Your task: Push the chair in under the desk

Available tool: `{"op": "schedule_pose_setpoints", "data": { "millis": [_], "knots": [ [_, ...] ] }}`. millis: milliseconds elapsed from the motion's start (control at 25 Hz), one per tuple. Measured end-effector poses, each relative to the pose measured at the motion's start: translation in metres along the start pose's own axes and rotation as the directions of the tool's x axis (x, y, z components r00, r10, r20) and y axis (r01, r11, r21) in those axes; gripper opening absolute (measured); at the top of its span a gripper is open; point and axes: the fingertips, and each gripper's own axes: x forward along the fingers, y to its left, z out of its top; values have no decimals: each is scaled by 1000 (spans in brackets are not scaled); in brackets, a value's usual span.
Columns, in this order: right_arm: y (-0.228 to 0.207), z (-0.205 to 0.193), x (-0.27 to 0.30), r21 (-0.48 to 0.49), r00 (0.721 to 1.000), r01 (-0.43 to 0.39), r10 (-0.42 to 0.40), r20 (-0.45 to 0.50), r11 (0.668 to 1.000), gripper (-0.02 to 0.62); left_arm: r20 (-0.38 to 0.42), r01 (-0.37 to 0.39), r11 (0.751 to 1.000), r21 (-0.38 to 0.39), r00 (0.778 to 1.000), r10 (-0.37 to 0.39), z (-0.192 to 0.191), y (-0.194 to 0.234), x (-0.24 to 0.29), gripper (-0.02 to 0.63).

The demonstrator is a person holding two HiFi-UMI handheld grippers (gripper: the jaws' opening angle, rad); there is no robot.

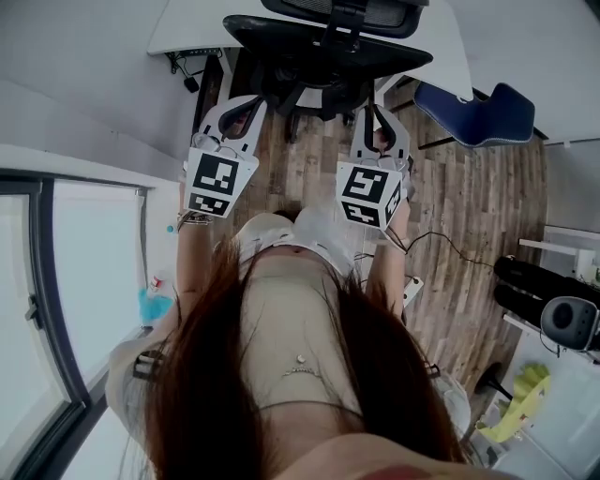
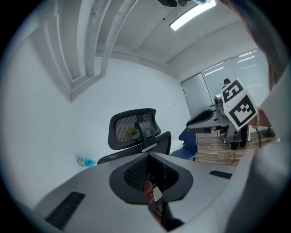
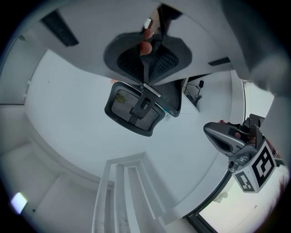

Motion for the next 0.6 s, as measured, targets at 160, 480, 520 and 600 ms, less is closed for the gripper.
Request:
{"op": "schedule_pose_setpoints", "data": {
  "millis": [160,480,520,600],
  "knots": [
    [-4,2,-1,12,1000,-2,2,6,1000,42,3,-12,1000,-10,1000,12,1,-1,0,5],
    [-18,-3,-14,32,999,-34,33,21,999,31,2,-32,999,-29,999,32,13,-20,1,5],
    [-19,-4,-16,32,999,-38,38,23,999,31,4,-33,999,-32,999,33,15,-23,0,5],
    [-21,-6,-20,26,999,-44,43,24,999,29,4,-37,999,-33,999,37,17,-29,-1,5]
  ]
}}
